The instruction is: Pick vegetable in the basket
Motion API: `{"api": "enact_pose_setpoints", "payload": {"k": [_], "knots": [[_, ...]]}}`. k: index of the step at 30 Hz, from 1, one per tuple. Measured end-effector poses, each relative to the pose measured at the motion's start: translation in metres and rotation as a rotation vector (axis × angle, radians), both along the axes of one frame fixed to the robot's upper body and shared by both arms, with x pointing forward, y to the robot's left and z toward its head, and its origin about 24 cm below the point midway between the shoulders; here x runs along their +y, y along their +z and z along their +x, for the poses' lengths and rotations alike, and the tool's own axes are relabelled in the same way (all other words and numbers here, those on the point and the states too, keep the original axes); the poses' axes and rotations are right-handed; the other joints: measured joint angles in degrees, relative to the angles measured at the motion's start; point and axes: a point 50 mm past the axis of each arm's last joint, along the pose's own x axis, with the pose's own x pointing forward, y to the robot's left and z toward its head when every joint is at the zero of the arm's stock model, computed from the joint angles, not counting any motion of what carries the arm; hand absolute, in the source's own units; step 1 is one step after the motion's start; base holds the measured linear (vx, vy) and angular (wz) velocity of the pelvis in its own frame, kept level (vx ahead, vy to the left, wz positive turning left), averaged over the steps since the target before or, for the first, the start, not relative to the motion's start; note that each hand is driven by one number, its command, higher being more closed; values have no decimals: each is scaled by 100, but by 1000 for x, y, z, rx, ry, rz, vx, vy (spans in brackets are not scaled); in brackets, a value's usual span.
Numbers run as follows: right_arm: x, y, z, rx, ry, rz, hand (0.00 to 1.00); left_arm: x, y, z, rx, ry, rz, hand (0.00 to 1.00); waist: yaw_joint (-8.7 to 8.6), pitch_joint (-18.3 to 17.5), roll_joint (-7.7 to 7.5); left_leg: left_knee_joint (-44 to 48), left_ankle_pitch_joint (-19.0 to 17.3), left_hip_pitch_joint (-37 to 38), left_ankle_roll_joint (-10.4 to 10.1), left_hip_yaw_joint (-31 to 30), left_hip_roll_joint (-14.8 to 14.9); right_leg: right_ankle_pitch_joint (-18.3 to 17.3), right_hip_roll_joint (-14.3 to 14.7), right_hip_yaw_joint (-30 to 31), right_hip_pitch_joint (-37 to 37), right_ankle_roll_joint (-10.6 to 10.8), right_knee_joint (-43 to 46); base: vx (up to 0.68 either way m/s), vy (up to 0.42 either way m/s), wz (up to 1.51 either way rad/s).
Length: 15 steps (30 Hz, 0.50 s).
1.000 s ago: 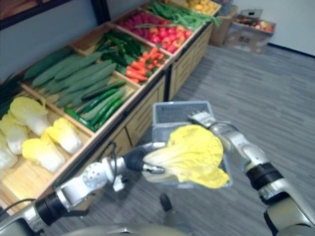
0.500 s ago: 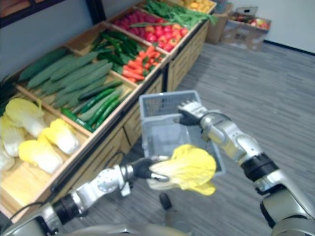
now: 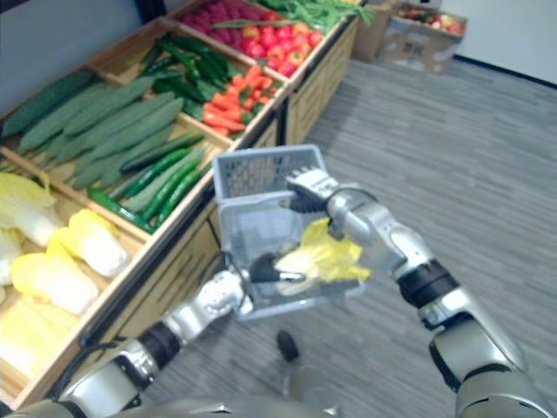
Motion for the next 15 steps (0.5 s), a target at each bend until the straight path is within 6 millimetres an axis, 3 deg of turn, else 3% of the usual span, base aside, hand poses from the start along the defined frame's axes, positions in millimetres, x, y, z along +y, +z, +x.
{"api": "enact_pose_setpoints", "payload": {"k": [11, 15], "knots": [[-7, -11, -1, 60, -29, -18, 100, -8, 13, 12, -57, 20, -15, 0, -12, 58, -14, -216, 130, -31, 42, -331, -96, -2, -142, -343, 125, -1, -16, -45, -22, 15], [-24, -26, -8, 112, -95, 7, 100, -18, 34, 9, -127, -46, -59, 0, 43, 74, -43, -322, 209, -152, 116, -709, -176, -59, -326, -701, 211, 18, -12, -72, -34, 56]]}}
